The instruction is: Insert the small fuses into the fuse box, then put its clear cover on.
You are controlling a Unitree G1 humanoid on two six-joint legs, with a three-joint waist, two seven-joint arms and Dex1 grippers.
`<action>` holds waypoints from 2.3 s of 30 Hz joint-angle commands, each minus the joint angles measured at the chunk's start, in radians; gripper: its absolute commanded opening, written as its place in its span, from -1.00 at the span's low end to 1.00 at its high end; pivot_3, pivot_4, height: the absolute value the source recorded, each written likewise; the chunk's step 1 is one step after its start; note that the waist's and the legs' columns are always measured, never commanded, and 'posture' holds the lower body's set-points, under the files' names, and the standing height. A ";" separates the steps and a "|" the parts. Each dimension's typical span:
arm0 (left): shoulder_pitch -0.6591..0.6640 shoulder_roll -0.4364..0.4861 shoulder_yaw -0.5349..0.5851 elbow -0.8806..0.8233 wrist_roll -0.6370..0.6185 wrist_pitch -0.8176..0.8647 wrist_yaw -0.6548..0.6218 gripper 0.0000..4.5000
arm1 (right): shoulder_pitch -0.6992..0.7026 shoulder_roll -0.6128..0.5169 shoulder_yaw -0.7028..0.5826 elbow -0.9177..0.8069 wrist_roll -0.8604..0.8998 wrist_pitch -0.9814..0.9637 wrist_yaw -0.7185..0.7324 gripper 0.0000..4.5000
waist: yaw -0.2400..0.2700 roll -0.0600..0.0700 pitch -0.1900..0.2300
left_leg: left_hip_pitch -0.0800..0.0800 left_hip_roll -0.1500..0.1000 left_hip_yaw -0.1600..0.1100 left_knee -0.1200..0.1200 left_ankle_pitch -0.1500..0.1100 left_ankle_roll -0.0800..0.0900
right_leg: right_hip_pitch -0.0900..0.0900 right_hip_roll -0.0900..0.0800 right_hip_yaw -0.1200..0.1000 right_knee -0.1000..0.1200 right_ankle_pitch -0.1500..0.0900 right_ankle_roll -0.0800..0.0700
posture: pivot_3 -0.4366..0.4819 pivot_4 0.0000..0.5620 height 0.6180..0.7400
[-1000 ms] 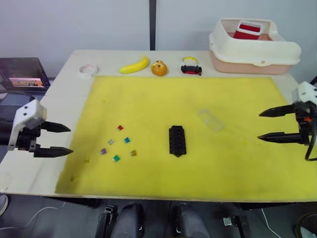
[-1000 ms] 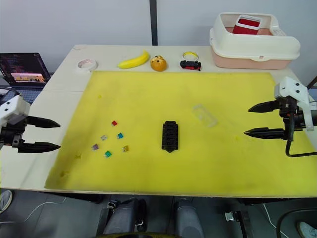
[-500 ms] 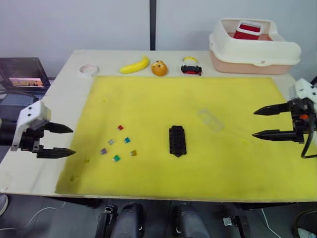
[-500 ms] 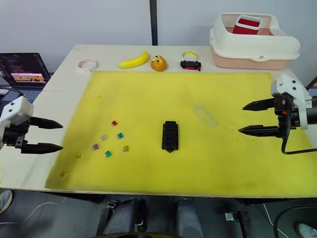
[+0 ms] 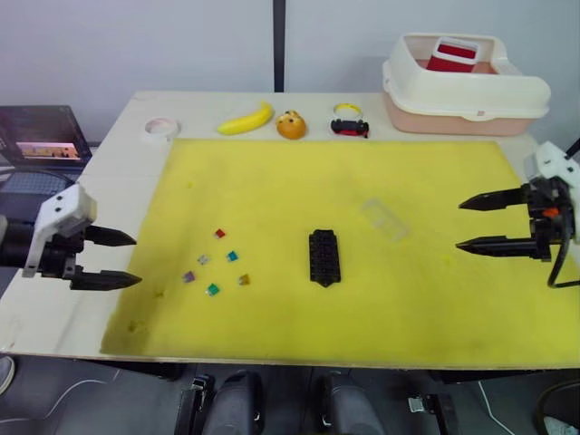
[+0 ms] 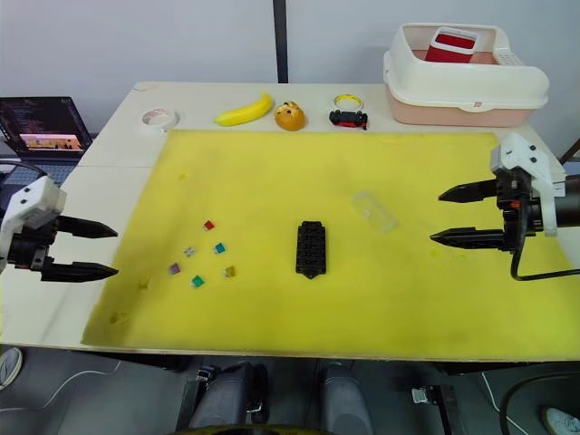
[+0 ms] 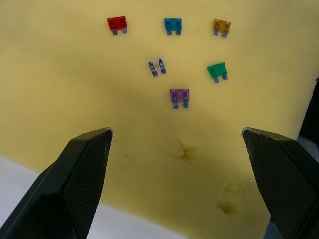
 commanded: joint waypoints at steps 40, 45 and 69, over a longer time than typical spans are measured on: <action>-0.334 -0.194 -0.370 0.448 -0.073 0.481 -0.097 0.95 | -0.107 0.314 0.123 -0.651 0.297 0.308 -0.466 1.00 | 0.004 -0.004 -0.001 | -0.002 0.000 -0.006 0.004 0.000 0.000 | 0.002 0.000 -0.004 0.001 0.000 0.001 | -0.05 -0.47 1.00; -0.328 -0.218 -0.386 0.442 -0.072 0.467 -0.097 0.72 | -0.106 0.303 0.123 -0.662 0.312 0.317 -0.481 1.00 | 0.004 -0.004 -0.001 | -0.002 -0.001 -0.007 0.005 0.000 0.000 | 0.003 -0.001 -0.004 0.000 0.000 0.000 | -0.05 -0.47 1.00; -0.422 -0.339 -0.413 0.569 0.007 0.420 -0.094 0.39 | -0.111 0.327 0.144 -0.734 0.376 0.370 -0.601 1.00 | 0.021 -0.004 -0.001 | -0.002 -0.001 -0.009 0.006 0.000 0.000 | 0.004 -0.003 -0.005 0.000 -0.001 -0.003 | -0.05 -0.47 1.00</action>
